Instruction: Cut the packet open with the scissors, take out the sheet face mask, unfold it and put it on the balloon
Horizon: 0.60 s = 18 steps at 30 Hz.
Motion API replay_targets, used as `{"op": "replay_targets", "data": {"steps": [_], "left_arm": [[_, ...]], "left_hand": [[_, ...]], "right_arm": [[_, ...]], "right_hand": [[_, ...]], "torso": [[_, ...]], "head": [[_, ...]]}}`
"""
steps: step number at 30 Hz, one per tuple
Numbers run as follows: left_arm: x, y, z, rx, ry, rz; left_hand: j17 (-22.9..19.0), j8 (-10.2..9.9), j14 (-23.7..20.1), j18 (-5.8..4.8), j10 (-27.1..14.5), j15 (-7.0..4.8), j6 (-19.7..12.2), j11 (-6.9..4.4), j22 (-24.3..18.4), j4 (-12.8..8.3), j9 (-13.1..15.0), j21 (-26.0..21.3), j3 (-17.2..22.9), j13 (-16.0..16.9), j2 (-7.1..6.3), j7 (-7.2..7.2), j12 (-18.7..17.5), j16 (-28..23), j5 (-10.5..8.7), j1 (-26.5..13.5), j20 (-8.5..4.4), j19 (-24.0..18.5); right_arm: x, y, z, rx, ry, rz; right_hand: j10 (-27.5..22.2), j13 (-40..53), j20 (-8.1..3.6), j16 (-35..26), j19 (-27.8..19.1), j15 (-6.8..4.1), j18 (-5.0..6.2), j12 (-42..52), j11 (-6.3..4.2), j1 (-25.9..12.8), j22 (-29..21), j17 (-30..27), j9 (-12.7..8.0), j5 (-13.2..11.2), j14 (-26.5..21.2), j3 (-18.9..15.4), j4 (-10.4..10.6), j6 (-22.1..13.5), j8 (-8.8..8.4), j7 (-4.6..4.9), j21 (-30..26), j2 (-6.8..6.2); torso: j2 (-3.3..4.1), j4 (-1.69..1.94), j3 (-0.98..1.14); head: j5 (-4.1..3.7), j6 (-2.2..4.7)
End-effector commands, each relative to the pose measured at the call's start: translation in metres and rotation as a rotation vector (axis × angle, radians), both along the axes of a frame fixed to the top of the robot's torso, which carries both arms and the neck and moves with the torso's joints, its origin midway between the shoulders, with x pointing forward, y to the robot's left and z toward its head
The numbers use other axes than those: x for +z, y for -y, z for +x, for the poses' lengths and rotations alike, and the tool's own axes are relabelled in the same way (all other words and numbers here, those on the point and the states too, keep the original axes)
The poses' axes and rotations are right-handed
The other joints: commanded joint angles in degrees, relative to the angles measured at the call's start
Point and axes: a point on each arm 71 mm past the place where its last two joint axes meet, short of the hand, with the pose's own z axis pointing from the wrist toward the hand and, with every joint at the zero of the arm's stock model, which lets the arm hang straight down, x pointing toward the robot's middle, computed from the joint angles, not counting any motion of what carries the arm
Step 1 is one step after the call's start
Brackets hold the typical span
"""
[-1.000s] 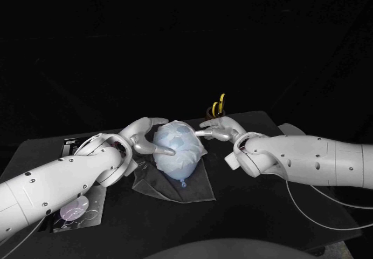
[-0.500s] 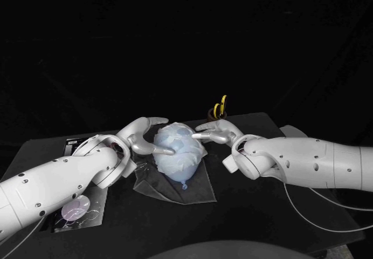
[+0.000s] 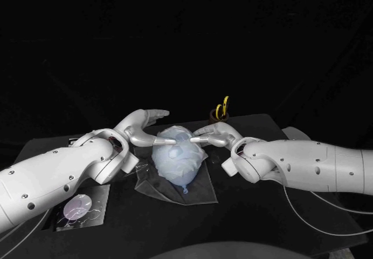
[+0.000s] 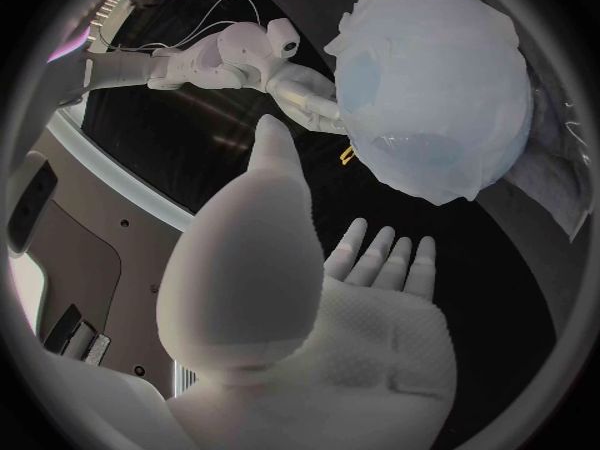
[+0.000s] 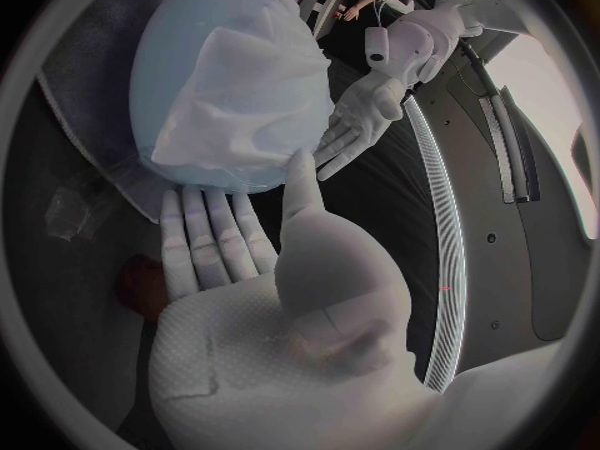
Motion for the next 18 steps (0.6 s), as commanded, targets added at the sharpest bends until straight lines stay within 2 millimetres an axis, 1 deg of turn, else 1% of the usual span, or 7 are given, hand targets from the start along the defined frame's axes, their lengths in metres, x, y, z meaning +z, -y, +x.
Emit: {"op": "replay_targets", "data": {"steps": [1,6,10,15,16,17,18], "left_arm": [[-0.001,0.003,0.002,0.021,-0.040,0.018],[-0.005,0.003,0.007,0.049,-0.023,0.112],[-0.007,0.006,0.009,0.051,-0.011,0.167],[-0.006,0.017,0.003,0.011,0.006,0.211],[-0.006,0.019,0.002,0.003,0.010,0.214],[-0.005,0.021,0.000,-0.008,0.015,0.217],[-0.005,0.024,-0.002,-0.019,0.020,0.220]], "left_hand": [[0.1,0.1,0.1,0.28,-0.2,0.69,-0.4,0.64,0.0,0.1,0.0,-0.2,-0.4,0.0,0.03,7.62,-0.2,-0.1,0.23,-1.3,-0.07,-0.3],[0.2,0.0,0.5,0.06,-0.3,1.10,-0.7,1.13,0.1,0.1,-0.1,-0.1,-0.5,0.0,-0.08,7.97,-0.3,0.0,0.14,-3.8,0.03,0.0],[0.2,0.0,0.6,-0.11,-0.4,1.28,-0.9,1.30,0.1,0.1,-0.1,0.0,-0.6,0.0,-0.12,8.04,-0.3,0.1,0.11,-5.0,0.08,0.2],[0.1,-0.1,0.1,-0.35,-1.1,1.64,-1.2,1.59,0.2,0.1,-0.2,0.1,-0.6,-0.1,-0.16,8.15,-0.4,0.0,0.07,-5.9,0.17,0.6],[0.1,-0.1,0.0,-0.68,-1.2,1.97,-1.2,1.77,0.2,0.1,-0.2,0.2,-0.6,-0.1,-0.17,8.21,-0.4,-0.1,0.04,-6.9,0.18,0.7],[0.0,-0.1,-0.2,-0.94,-1.3,2.03,-1.3,1.79,0.2,0.1,-0.2,0.2,-0.6,-0.1,-0.18,8.21,-0.4,-0.1,0.06,-7.1,0.17,0.8],[0.0,-0.1,-0.2,-0.94,-1.3,2.03,-1.3,1.79,0.2,0.1,-0.2,0.2,-0.6,-0.1,-0.18,8.21,-0.4,-0.1,0.06,-7.1,0.17,0.8]], "right_arm": [[0.001,-0.009,-0.005,0.048,0.015,0.010],[0.004,-0.012,-0.010,0.048,0.029,0.019],[0.007,-0.013,-0.014,0.043,0.041,0.025],[0.010,-0.013,-0.018,0.036,0.052,0.029],[0.010,-0.013,-0.018,0.036,0.052,0.030],[0.010,-0.013,-0.019,0.035,0.053,0.030],[0.010,-0.013,-0.019,0.035,0.053,0.031]], "right_hand": [[0.8,-0.5,0.01,0.0,0.6,-0.18,0.84,0.4,-0.16,0.6,-0.3,-0.2,0.0,-0.1,0.8,-1.6,0.2,0.6,0.29,4.97,-0.3,-0.07],[1.2,-0.7,0.00,0.0,0.8,-0.25,0.91,0.5,-0.20,0.7,-0.4,-0.4,0.0,-0.1,1.1,-1.6,0.2,0.9,0.40,4.96,-0.3,-0.06],[1.5,-1.0,0.02,-0.1,1.1,-0.27,0.95,0.6,-0.20,0.3,-0.5,-0.6,-0.1,-0.2,1.2,-1.7,0.4,1.0,0.44,4.99,-0.4,-0.22],[0.6,-2.1,0.05,-0.9,1.2,0.02,0.76,-0.2,0.11,-0.3,-1.0,-1.3,-0.5,-0.2,0.5,-1.6,0.9,0.2,-0.11,5.23,-0.7,-0.94],[0.6,-2.1,0.05,-1.0,1.2,0.04,0.74,-0.2,0.12,-0.3,-1.1,-1.3,-0.5,-0.2,0.5,-1.6,0.9,0.1,-0.15,5.24,-0.8,-0.96],[0.6,-2.2,0.05,-1.0,1.2,0.05,0.72,-0.2,0.14,-0.3,-1.1,-1.4,-0.6,-0.2,0.4,-1.6,0.9,0.0,-0.19,5.25,-0.8,-1.00],[0.5,-2.2,0.05,-1.0,1.2,0.07,0.71,-0.3,0.15,-0.3,-1.1,-1.4,-0.6,-0.2,0.4,-1.6,0.9,-0.1,-0.21,5.26,-0.8,-1.02]], "torso": [[0.00,-0.03,0.02],[-0.04,-0.04,0.07],[0.02,-0.12,0.02],[-0.03,-0.05,0.00],[-0.01,-0.04,0.01],[-0.01,-0.04,0.01],[-0.01,-0.04,0.01]], "head": [[0.30,-0.02],[0.63,-0.05],[0.79,-0.02],[0.97,-0.01],[1.02,-0.03],[1.02,-0.03],[1.02,-0.03]]}}
